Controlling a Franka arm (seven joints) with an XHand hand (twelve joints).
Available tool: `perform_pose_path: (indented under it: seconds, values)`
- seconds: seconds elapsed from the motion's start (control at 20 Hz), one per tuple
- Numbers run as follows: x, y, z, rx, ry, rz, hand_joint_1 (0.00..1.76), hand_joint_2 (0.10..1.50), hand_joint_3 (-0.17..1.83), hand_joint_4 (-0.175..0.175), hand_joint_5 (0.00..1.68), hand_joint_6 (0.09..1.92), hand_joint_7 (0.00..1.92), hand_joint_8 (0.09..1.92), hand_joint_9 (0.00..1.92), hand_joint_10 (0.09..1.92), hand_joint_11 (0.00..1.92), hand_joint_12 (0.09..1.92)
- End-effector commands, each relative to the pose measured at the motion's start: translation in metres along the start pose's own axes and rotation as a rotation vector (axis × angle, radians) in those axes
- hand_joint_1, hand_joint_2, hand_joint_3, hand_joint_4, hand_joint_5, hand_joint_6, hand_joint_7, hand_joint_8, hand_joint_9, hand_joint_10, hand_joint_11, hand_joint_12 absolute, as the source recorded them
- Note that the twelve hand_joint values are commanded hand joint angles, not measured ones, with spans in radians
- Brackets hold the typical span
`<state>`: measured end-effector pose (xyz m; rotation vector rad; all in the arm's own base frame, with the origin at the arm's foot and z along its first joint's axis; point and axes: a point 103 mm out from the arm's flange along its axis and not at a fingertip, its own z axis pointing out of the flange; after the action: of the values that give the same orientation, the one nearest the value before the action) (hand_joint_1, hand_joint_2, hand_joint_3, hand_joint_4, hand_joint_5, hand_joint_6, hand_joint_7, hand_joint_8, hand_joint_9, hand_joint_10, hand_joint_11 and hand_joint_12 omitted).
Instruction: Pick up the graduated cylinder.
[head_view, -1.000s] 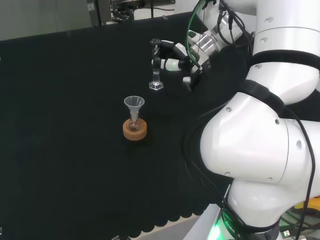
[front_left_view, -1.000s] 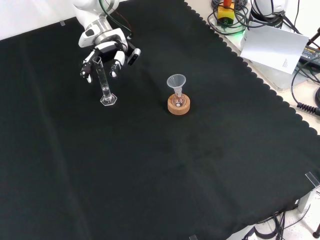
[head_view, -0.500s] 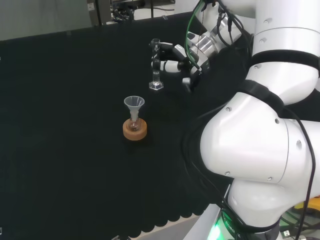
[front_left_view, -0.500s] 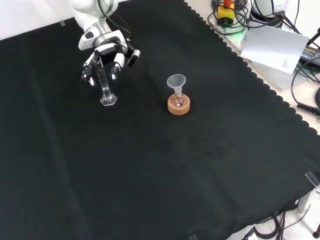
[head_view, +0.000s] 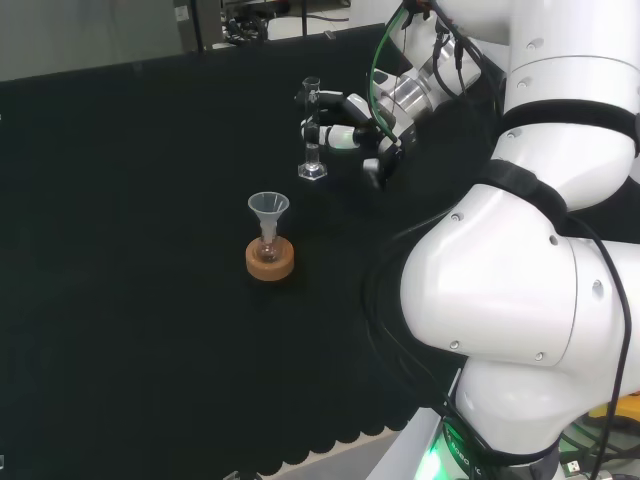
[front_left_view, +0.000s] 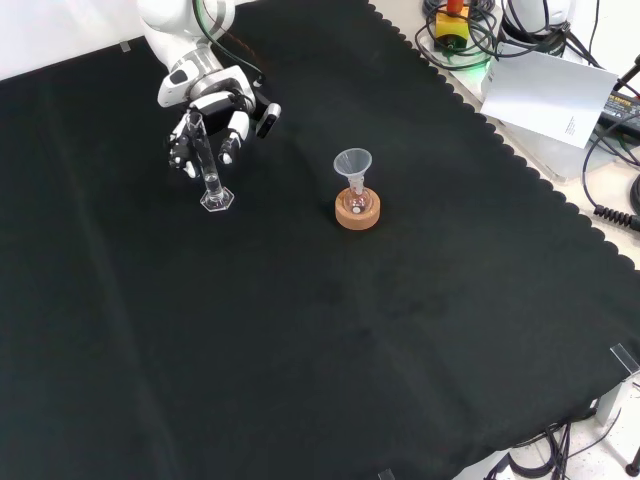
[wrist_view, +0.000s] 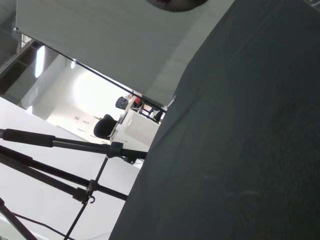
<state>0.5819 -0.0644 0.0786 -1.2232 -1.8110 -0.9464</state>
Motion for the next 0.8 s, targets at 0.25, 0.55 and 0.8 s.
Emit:
perform_pose_path:
  seconds: [0.25,0.55,0.8]
  values:
    - [-0.0023,0.0019,0.0043,-0.001,-0.008,0.006,1.16,1.06,-0.17,-0.039,0.67,0.46,0.58,0.61,0.96,0.32,0.81,1.03]
    - [-0.0018,0.0028,0.0045,-0.013,-0.01,0.007,1.16,1.09,-0.17,-0.036,0.67,0.51,0.58,0.62,0.97,0.31,0.82,1.03]
    - [0.0025,0.0045,0.0037,-0.038,-0.06,0.025,1.17,1.18,-0.17,-0.015,0.79,0.56,0.66,0.63,1.02,0.3,0.9,0.98]
